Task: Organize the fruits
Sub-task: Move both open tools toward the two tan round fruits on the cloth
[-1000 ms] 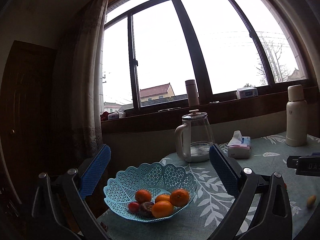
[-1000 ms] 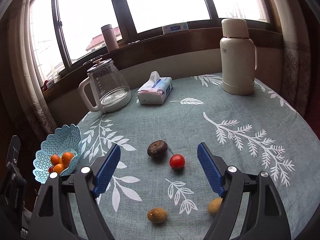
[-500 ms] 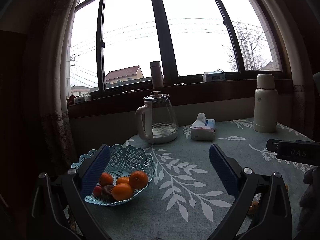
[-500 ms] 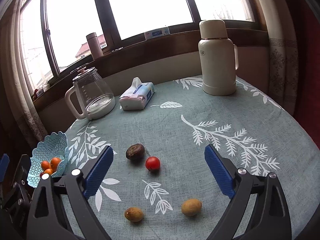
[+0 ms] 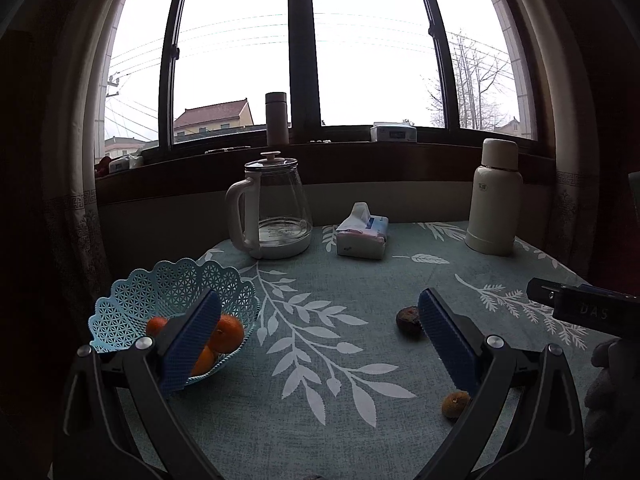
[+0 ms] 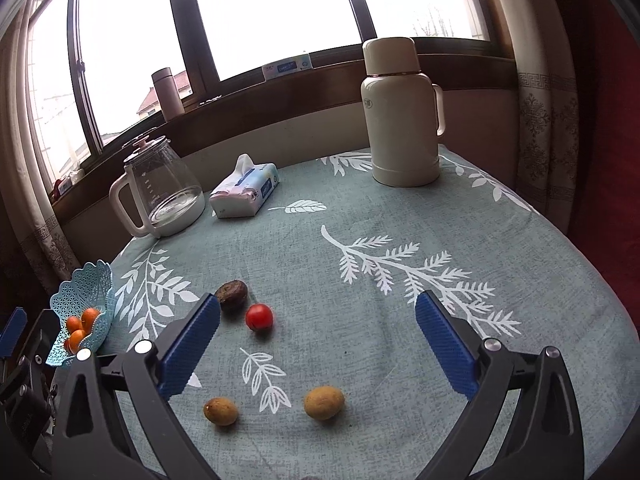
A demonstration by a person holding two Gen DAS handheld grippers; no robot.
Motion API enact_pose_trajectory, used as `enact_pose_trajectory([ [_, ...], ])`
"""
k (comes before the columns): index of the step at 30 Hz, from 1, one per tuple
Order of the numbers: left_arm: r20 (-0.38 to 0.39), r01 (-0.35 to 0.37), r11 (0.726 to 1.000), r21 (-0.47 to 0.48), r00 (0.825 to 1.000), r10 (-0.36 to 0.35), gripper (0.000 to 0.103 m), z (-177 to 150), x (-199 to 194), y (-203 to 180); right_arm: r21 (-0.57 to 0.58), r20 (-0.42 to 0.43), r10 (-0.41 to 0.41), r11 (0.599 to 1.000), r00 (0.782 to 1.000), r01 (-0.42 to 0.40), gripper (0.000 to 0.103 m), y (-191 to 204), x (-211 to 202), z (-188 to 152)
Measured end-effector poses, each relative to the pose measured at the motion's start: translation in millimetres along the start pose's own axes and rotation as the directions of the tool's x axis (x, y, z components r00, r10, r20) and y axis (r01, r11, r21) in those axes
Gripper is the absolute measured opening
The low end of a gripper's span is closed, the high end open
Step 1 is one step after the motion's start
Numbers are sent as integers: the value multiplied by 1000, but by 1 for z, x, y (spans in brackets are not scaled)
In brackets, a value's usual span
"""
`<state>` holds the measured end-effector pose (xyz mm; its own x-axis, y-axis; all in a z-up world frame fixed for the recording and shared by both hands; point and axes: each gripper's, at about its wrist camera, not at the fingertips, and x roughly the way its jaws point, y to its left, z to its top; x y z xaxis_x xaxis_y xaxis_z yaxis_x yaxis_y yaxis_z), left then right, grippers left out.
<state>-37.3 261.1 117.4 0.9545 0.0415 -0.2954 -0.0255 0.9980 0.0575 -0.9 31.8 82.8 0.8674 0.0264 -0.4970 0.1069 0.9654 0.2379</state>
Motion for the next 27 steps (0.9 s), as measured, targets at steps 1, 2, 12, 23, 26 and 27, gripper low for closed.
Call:
enact_pose_trajectory([
  [1, -7, 7, 1000, -1, 1000, -7, 100, 0, 1, -1, 2, -1, -4, 1000, 1000, 4, 98, -3, 0, 0],
  [2, -13, 15, 1000, -3, 1000, -15, 100, -1, 2, -1, 3, -3, -7, 1000, 1000, 7, 97, -5, 0, 0],
  [12, -82, 73, 996, -41, 994, -76, 100, -3, 12, -5, -36, 8, -74, 997, 997, 74, 97, -20, -2, -6],
  [23, -134, 105, 994, -39, 985, -109, 100, -8, 20, -13, -182, 25, -124, 975, 992, 127, 97, -12, -2, -30],
  [26, -146, 105, 993, -45, 983, -110, 100, -9, 22, -14, -163, 36, -112, 980, 993, 116, 97, -16, -6, -30],
  [27, -150, 103, 994, -43, 983, -108, 100, -9, 23, -14, -160, 35, -106, 981, 994, 110, 97, -17, -6, -30],
])
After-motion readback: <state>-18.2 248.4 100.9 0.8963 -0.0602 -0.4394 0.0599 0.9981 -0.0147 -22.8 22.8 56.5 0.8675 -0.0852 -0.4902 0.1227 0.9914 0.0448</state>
